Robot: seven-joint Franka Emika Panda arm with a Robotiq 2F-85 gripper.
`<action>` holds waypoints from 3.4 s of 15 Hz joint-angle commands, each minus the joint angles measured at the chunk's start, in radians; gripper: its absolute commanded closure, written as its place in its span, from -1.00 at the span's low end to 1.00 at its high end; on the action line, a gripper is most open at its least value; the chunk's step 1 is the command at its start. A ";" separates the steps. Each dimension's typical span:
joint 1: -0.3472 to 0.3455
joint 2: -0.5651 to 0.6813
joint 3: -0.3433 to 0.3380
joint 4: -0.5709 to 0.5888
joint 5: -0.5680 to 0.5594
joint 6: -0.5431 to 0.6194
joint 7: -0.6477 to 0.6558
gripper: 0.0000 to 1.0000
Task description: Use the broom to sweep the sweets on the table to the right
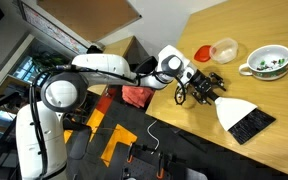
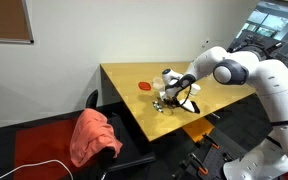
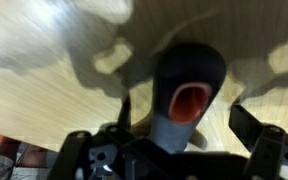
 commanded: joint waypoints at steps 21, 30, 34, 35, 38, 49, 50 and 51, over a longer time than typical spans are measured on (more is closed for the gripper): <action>0.045 -0.162 -0.028 -0.194 -0.101 0.077 -0.194 0.75; 0.092 -0.435 -0.078 -0.504 -0.197 0.286 -0.328 0.75; 0.095 -0.567 -0.076 -0.610 -0.299 0.335 -0.439 0.75; 0.089 -0.595 -0.069 -0.631 -0.333 0.347 -0.469 0.75; 0.067 -0.679 -0.036 -0.680 -0.429 0.354 -0.553 0.75; -0.014 -0.863 0.162 -0.825 -0.464 0.375 -1.038 0.75; -0.018 -0.872 0.176 -0.836 -0.453 0.378 -1.094 0.75; -0.025 -0.879 0.191 -0.848 -0.431 0.380 -1.155 0.75</action>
